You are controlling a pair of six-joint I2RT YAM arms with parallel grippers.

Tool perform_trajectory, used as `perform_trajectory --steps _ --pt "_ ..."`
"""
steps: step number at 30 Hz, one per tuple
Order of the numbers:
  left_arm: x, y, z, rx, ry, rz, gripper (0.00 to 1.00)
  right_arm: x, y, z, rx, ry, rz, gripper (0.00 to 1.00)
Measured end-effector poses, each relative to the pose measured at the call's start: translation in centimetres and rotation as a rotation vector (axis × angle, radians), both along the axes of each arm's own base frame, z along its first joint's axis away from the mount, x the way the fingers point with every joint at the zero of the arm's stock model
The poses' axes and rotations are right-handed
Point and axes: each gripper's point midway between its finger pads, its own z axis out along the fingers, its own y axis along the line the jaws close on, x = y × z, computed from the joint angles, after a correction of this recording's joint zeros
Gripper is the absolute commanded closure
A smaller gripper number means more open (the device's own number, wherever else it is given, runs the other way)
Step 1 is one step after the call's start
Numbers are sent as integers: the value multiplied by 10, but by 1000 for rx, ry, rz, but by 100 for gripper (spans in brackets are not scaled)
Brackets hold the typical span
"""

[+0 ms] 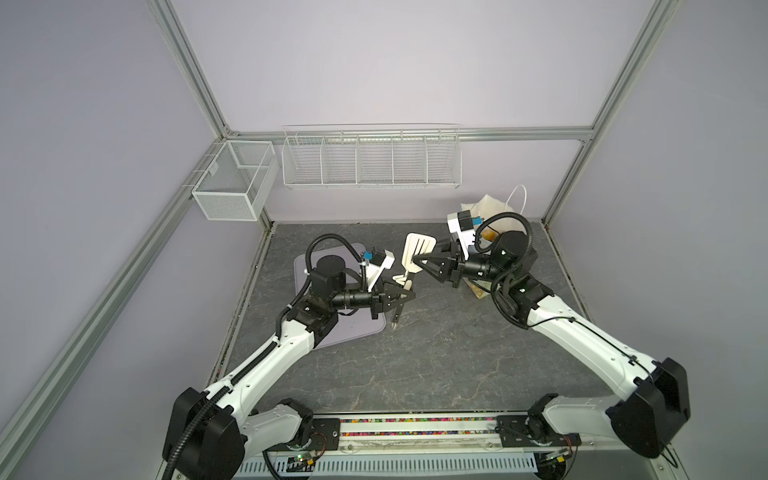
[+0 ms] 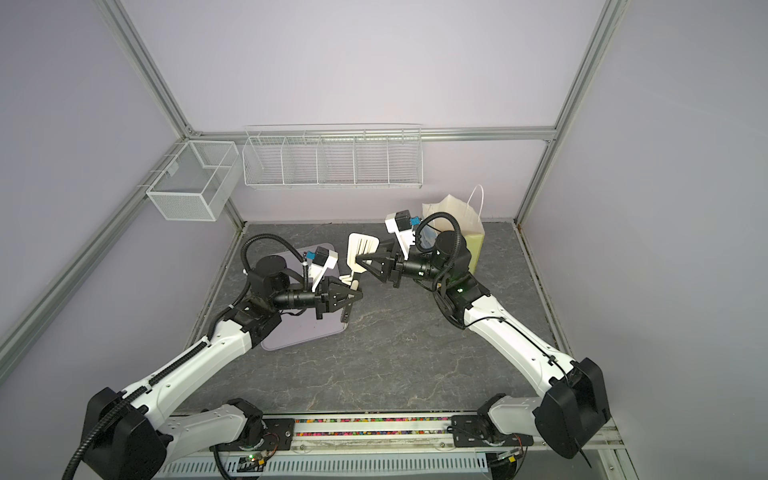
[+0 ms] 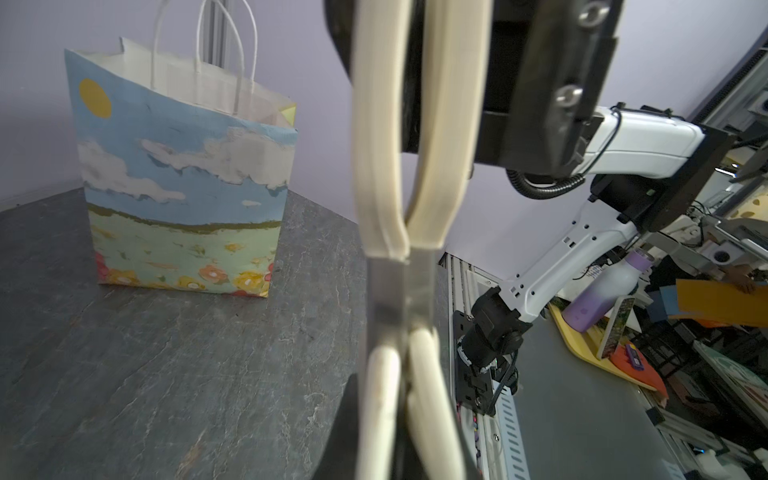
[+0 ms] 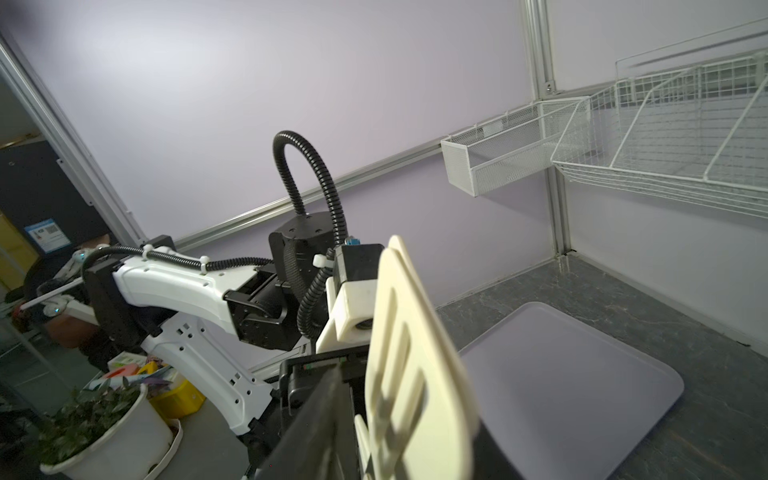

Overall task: Take the fake bread out of the paper bag
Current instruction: 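Move the right gripper to the bag rim and grasp its edge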

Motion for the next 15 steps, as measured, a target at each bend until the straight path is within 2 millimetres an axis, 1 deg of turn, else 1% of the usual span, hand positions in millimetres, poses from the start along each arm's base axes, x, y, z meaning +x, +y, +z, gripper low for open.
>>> perform_trajectory --steps 2,3,4,6,7,8,9,10,13,15 --pt "7 3 -4 20 -1 51 100 13 -10 7 -48 -5 -86 24" --pt "10 5 -6 31 -3 81 100 22 -19 14 -78 -14 -152 22" --pt "12 8 -8 44 -6 110 100 31 -30 21 -108 -19 -221 19" --pt "19 15 -13 84 -15 185 100 52 -61 40 -175 -35 -404 18" --pt "22 19 -16 103 -19 217 100 63 -81 48 -209 -36 -500 18" --pt "26 23 -21 129 -19 257 100 73 -105 55 -244 -31 -608 18" --pt "30 28 -26 159 -19 295 100 82 -132 60 -281 -18 -719 18" --pt "33 32 -32 188 -15 325 100 88 -155 62 -310 -1 -808 18" --pt "45 49 -56 304 16 435 100 102 -232 52 -419 111 -1059 18" --pt "51 61 -74 394 49 500 100 108 -274 34 -488 205 -1169 15"
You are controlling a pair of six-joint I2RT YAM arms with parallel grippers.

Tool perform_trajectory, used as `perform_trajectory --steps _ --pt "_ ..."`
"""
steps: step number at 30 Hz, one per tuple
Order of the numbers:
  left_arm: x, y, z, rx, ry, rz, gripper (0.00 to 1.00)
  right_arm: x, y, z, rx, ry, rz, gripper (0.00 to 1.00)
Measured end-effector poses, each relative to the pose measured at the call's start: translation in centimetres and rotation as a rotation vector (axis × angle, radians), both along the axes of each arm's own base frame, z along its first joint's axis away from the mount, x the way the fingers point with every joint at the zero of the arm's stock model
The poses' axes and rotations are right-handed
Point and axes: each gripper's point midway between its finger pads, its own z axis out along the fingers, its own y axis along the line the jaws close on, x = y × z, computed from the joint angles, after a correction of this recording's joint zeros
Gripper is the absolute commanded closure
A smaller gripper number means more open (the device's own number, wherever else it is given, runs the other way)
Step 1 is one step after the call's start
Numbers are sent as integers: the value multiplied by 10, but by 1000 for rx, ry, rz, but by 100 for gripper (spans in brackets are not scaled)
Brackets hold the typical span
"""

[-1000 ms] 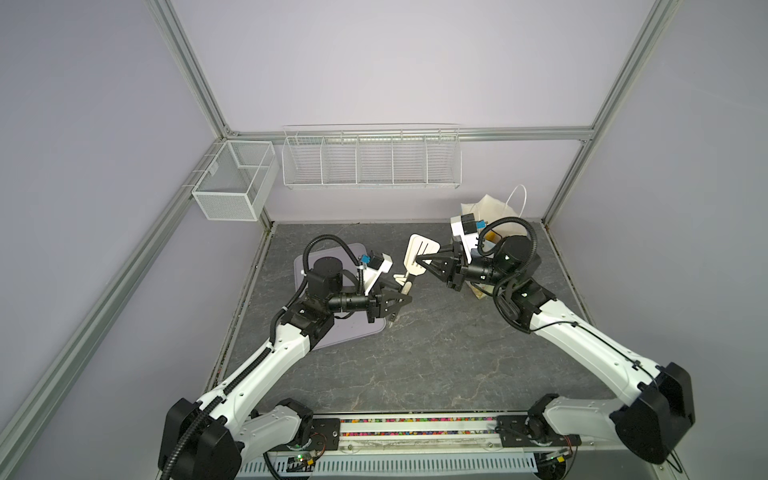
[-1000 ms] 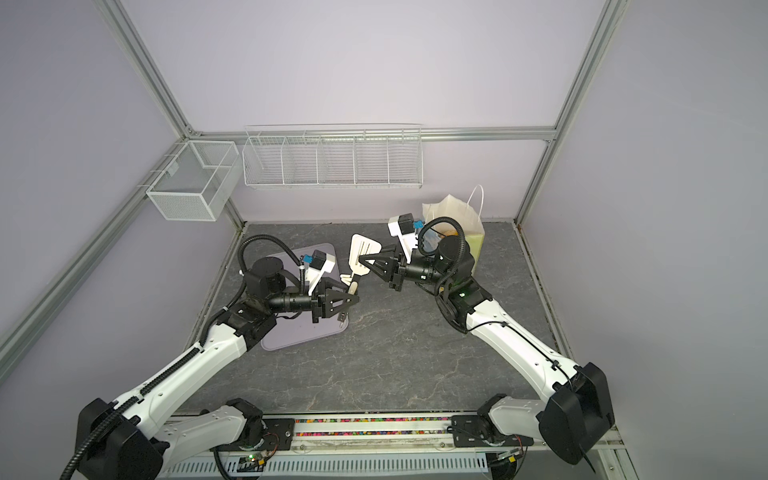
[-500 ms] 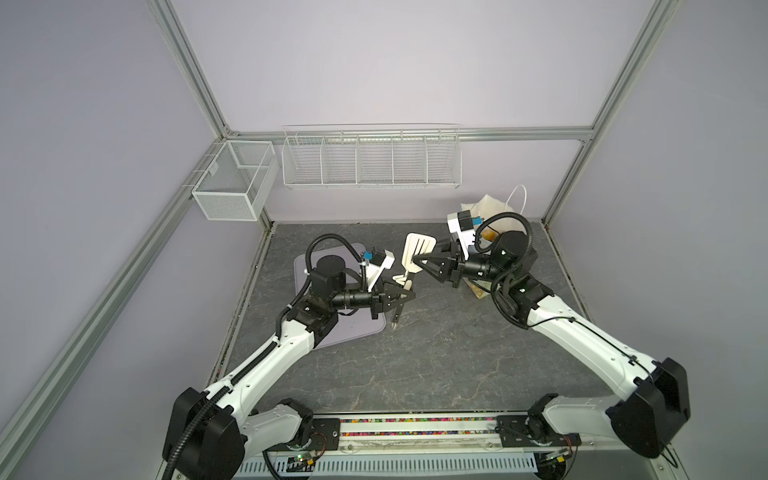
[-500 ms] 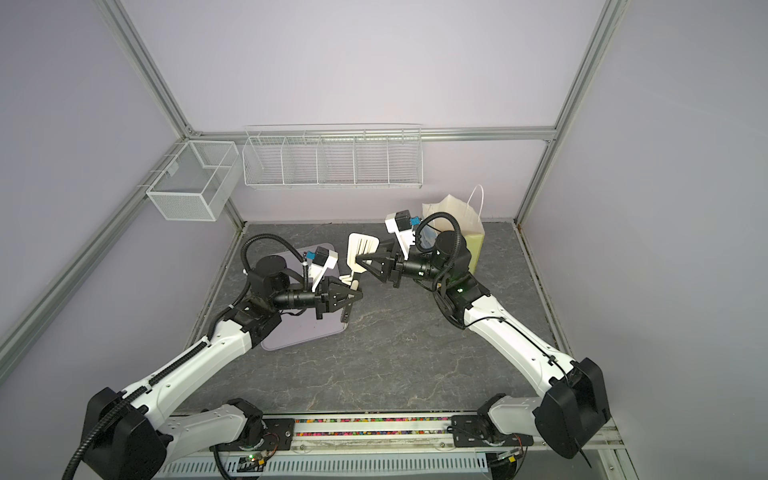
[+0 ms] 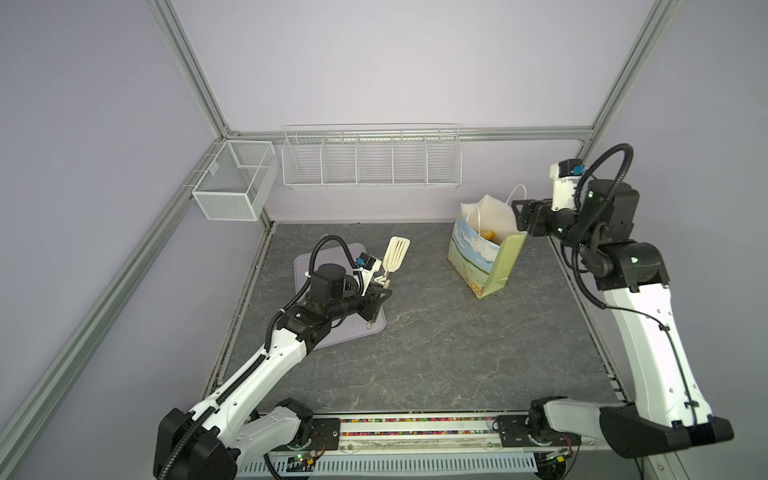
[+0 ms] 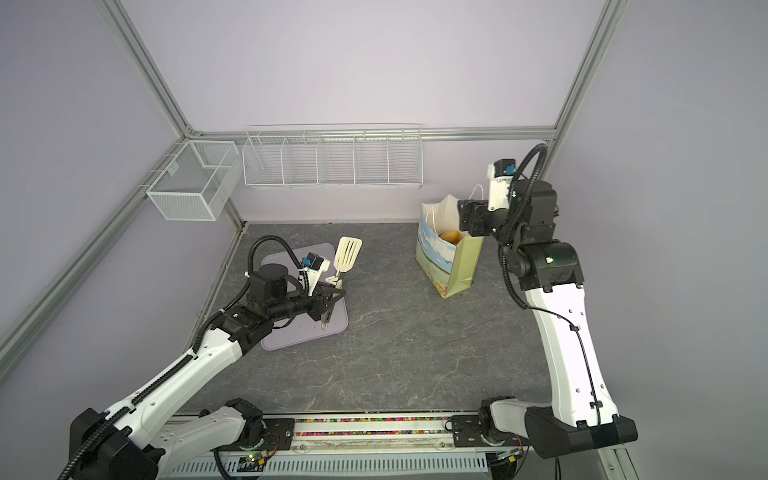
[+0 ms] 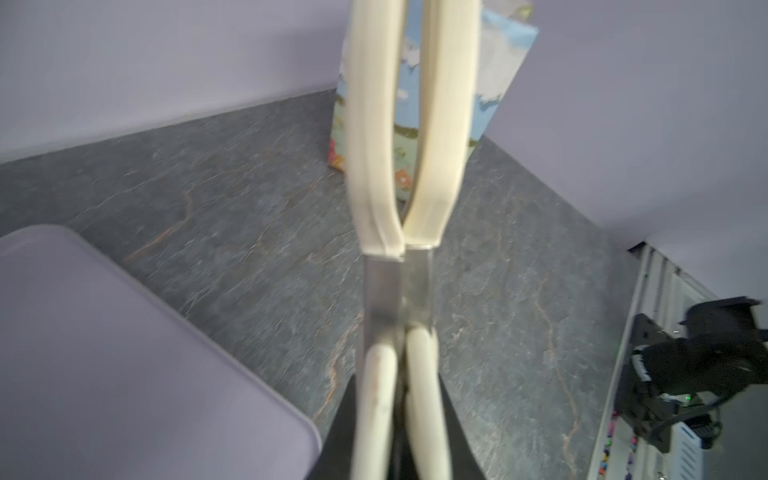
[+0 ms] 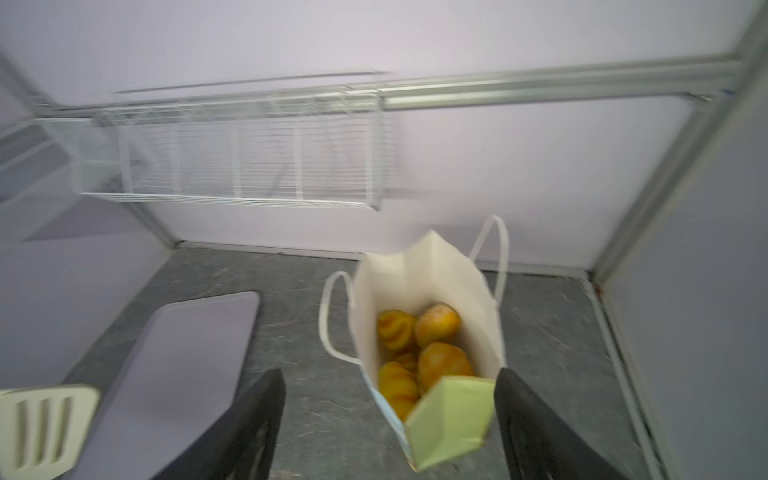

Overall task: Take the fake bread out of the paper bag
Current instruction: 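Move the right gripper to the bag rim and grasp its edge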

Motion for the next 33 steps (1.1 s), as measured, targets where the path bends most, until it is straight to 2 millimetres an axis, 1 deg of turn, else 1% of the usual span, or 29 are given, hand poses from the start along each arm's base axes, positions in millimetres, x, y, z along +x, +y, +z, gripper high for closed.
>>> perform_trajectory --steps 2,3,6,9,12,18,21,24,29,31,32,33 --pt "6 9 -14 80 41 50 100 5 -24 -28 -12 108 -69 12" --pt "9 14 -20 123 63 70 100 7 -31 -44 -15 167 -87 12" --pt "17 21 -32 218 110 105 100 19 -38 -84 -23 303 -99 12" --pt "22 28 -40 291 149 131 100 30 -36 -110 -26 378 -83 12" --pt "23 34 -46 343 179 152 100 41 -36 -121 -34 407 -80 12" --pt "22 39 -58 389 217 163 100 75 -39 -117 -60 386 -83 13" --pt "24 38 -67 406 240 157 99 93 -39 -121 -70 389 -76 14" --pt "27 35 -77 426 273 150 98 108 -39 -136 -85 414 -66 15" --pt "38 27 -79 442 295 140 96 124 -38 -165 -115 479 -42 15" --pt "42 25 -81 451 306 135 95 128 -36 -174 -131 496 -29 19" --pt "44 24 -82 456 312 133 94 130 -36 -177 -143 501 -24 23" --pt "45 23 -84 462 319 131 93 131 -34 -179 -156 507 -15 30"
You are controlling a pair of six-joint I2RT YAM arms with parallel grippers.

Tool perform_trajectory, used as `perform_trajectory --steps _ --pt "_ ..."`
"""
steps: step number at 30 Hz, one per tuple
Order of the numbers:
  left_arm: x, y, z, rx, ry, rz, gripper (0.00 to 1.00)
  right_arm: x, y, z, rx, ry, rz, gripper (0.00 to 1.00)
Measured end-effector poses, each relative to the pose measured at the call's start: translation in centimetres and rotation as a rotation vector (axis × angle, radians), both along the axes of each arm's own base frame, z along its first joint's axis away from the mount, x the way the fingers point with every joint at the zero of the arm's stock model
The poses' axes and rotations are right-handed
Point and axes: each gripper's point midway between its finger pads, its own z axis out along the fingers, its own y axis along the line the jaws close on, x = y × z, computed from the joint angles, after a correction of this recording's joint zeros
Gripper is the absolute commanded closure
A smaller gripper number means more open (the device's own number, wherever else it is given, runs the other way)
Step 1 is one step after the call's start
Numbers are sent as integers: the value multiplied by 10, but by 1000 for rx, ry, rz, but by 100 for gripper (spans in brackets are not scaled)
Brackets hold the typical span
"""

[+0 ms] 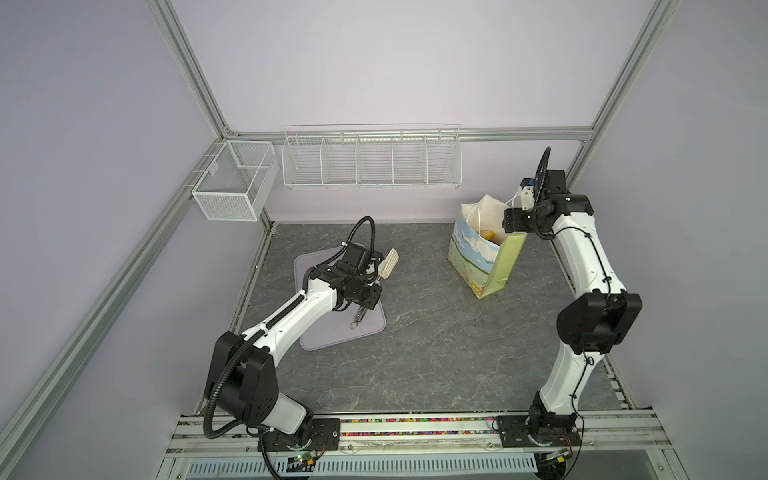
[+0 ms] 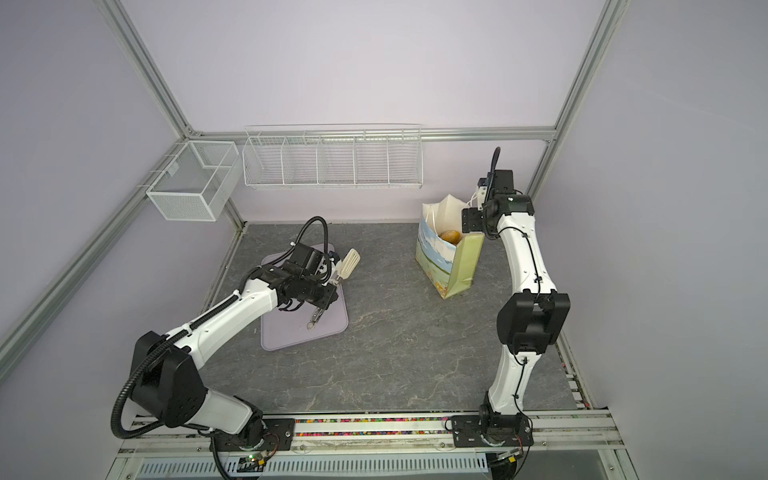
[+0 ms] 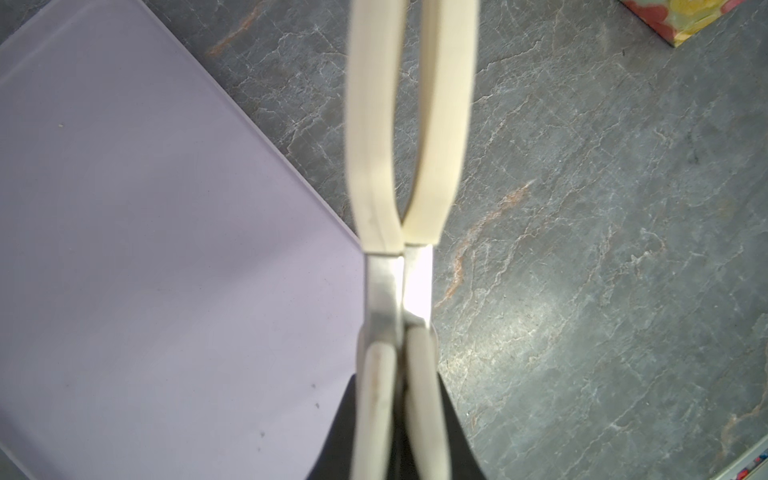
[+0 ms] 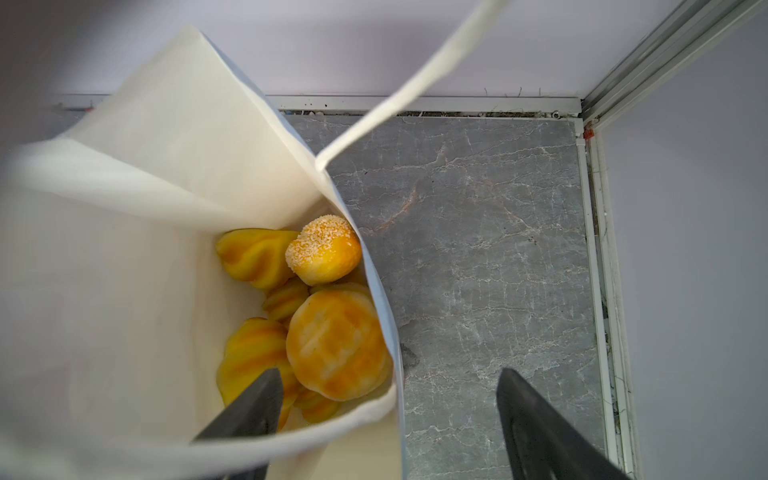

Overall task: Take the fake bread out of the paper bag
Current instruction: 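Move the right gripper to the bag rim and grasp its edge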

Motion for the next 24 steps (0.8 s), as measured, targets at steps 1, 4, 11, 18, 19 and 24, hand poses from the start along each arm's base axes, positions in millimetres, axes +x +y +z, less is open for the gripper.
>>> perform_trajectory --steps 1,4,11,18,19,24 --pt "2 -1 -2 4 7 -1 92 1 2 -1 -11 1 11 37" --pt "6 -3 -7 20 27 0 86 4 8 0 -51 -2 43 59" --pt "8 4 -18 55 67 33 82 5 27 4 -206 -22 121 92" --pt "8 10 -20 63 84 62 80 2 60 14 -391 -109 229 94" --pt "7 10 -20 63 86 64 79 0 66 16 -415 -123 245 94" --pt "1 13 -23 65 98 74 77 -21 101 31 -507 -234 338 94"
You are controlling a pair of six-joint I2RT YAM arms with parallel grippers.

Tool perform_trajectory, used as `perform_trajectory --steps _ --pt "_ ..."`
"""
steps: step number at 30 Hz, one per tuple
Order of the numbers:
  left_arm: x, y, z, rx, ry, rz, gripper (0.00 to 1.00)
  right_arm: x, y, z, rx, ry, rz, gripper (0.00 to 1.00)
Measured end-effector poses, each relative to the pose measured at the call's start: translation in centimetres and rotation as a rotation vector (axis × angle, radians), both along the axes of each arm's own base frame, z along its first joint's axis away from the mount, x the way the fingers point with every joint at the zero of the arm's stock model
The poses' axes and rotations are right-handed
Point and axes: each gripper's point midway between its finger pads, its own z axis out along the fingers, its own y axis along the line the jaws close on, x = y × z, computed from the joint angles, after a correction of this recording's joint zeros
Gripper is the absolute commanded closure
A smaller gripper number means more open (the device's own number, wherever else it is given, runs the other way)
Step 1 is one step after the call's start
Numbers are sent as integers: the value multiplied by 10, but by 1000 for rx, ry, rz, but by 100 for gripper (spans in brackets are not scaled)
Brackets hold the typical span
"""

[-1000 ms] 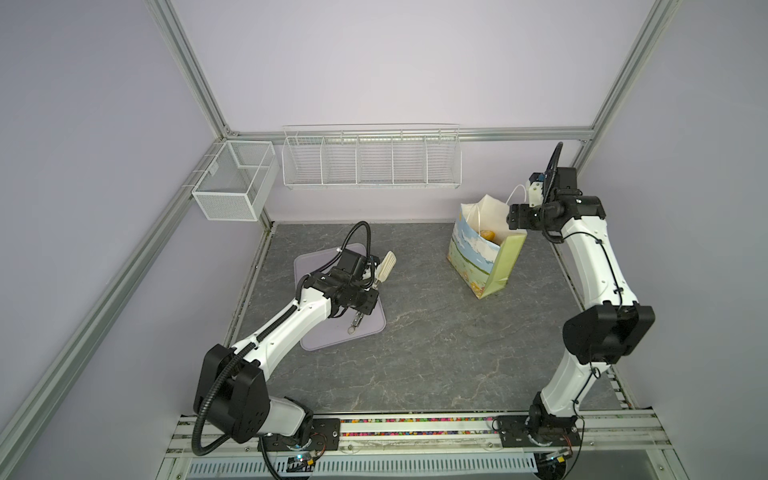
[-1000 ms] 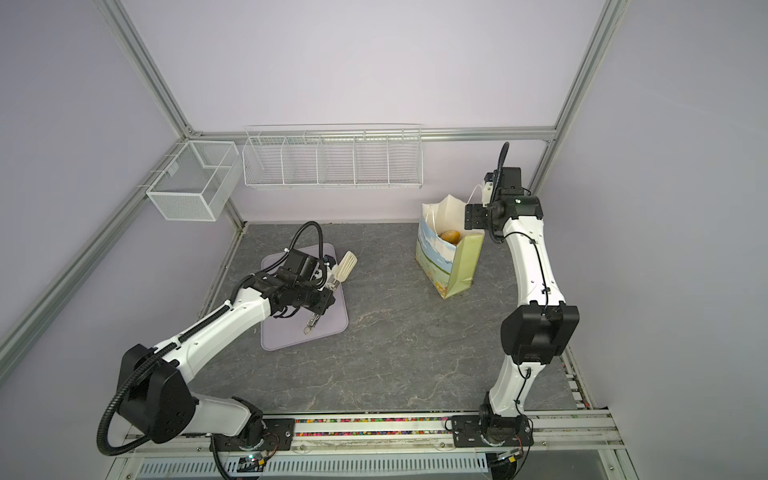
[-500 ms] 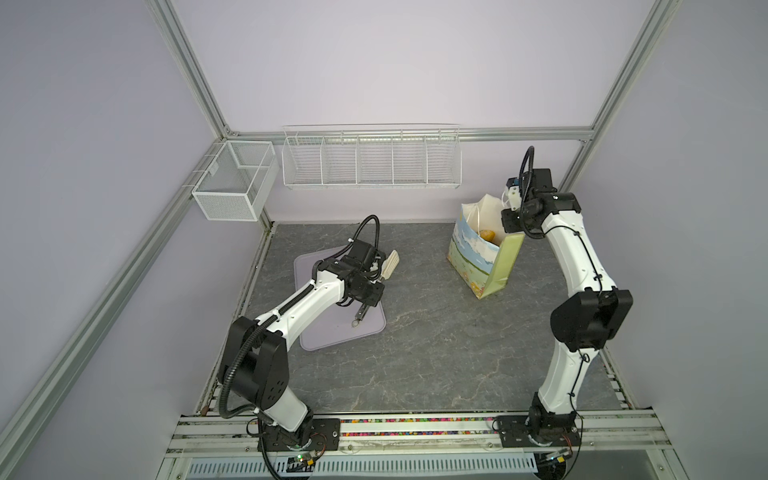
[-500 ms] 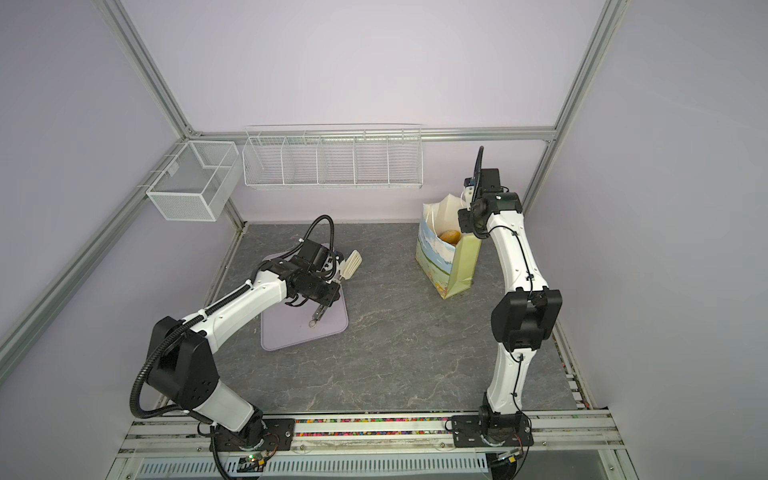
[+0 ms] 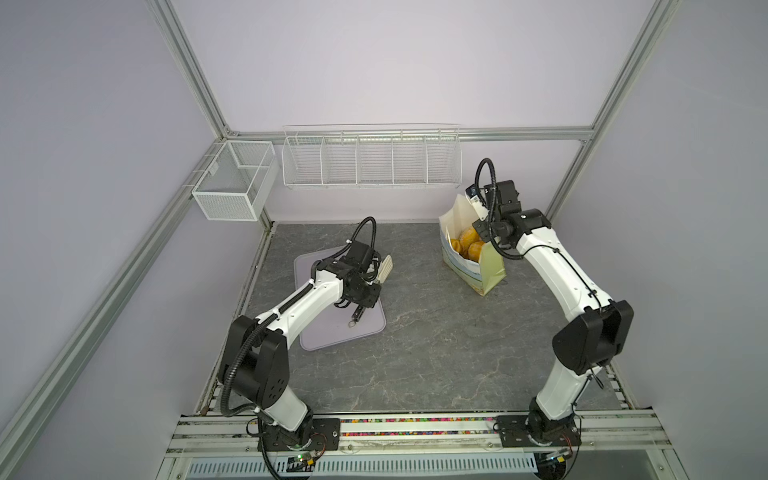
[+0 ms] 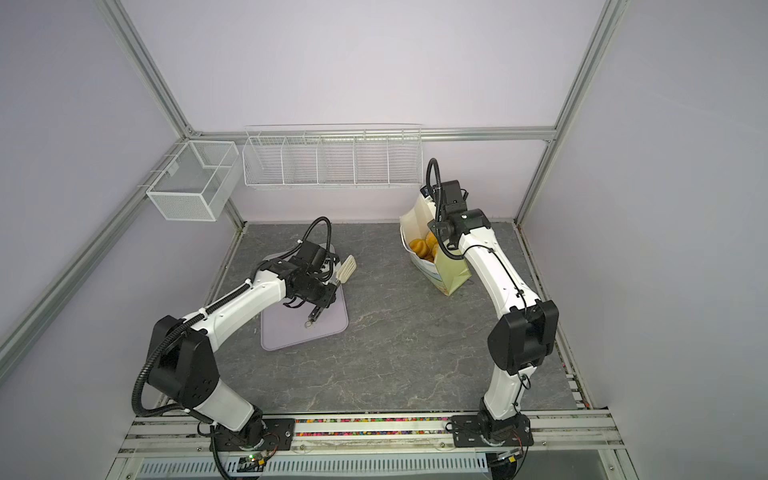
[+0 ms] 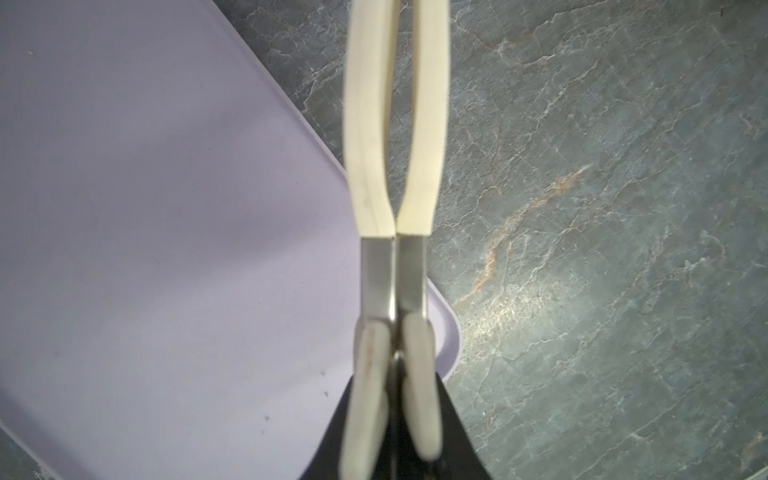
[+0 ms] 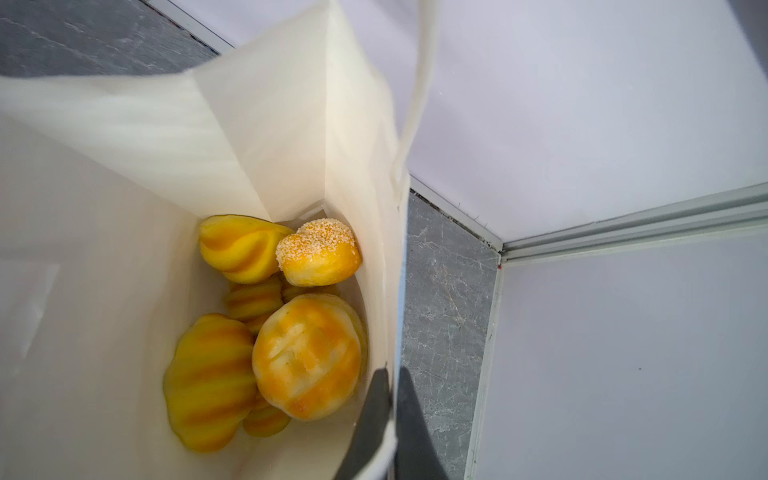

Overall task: Take the fake bread out of the paper bag
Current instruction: 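Move the right gripper to the bag rim and grasp its edge, then tip the paper bag onto its side toward the tray with the right gripper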

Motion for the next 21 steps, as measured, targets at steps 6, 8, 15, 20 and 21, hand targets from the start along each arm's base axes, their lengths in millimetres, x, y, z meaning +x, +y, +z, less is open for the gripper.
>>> perform_trajectory --steps 6,8,15,20,21 --pt "-14 12 -9 27 13 15 75 -43 38 -7 27 -43 103 94" --pt "-19 16 -8 28 7 18 76 -57 52 -12 51 -43 134 93" --pt "-31 25 36 -17 -102 13 79 -106 108 -44 96 9 256 93" --pt "-46 36 75 -49 -209 -9 80 -121 128 -54 129 28 287 93" --pt "-51 38 83 -62 -229 -18 80 -122 131 -55 137 28 288 93"
